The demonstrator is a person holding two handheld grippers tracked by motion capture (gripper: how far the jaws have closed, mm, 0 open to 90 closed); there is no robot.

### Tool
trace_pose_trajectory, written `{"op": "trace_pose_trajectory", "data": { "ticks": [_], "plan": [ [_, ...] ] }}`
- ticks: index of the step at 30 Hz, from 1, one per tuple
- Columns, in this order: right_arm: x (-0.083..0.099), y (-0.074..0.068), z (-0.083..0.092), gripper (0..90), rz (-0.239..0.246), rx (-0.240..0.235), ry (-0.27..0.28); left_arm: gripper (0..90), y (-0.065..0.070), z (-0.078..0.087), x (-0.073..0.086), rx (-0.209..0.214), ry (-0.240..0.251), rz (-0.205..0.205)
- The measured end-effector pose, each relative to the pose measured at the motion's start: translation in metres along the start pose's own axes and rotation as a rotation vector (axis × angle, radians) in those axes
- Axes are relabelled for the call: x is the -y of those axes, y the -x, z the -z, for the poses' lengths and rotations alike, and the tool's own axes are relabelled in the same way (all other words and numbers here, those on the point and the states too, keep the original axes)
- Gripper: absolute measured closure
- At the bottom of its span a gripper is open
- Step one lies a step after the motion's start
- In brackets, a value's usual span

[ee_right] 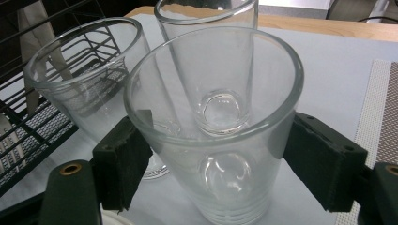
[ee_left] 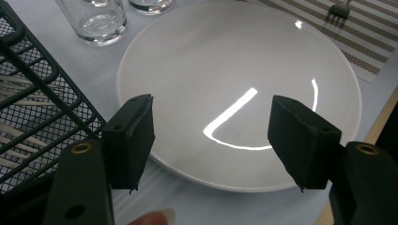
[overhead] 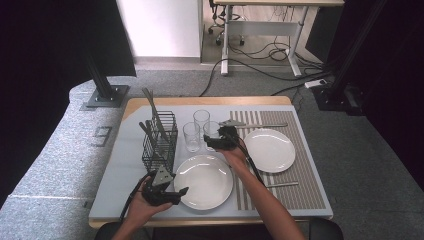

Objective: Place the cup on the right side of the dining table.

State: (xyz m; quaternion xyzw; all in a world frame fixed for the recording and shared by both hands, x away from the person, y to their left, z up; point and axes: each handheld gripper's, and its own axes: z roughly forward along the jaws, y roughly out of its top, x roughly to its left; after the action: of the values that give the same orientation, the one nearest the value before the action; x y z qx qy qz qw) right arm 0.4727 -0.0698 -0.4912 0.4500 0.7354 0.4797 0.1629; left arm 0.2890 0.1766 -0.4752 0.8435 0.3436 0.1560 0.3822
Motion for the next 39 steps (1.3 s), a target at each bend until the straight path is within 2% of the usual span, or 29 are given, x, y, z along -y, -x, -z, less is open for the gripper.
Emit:
{"op": "trace_pose_trajectory", "data": {
  "ticks": [13, 20, 29, 39],
  "plan": [
    [0.002, 0.001, -0.007, 22.5, -0.011, -0.003, 0.0, 32.2, 0.0, 0.0, 0.0, -0.001, 0.0, 0.002],
    [0.005, 0.002, -0.014, 22.0, -0.002, 0.009, -0.021, 32.1, 0.0, 0.0, 0.0, -0.001, 0.001, 0.002],
    [0.006, -0.001, -0.021, 22.5, 0.022, 0.041, -0.034, 32.2, 0.0, 0.0, 0.0, -0.002, 0.002, 0.003],
    [0.005, -0.006, -0.021, 27.4, 0.066, 0.073, -0.028, 32.2, 0.0, 0.0, 0.0, -0.001, 0.002, 0.003]
  ]
}}
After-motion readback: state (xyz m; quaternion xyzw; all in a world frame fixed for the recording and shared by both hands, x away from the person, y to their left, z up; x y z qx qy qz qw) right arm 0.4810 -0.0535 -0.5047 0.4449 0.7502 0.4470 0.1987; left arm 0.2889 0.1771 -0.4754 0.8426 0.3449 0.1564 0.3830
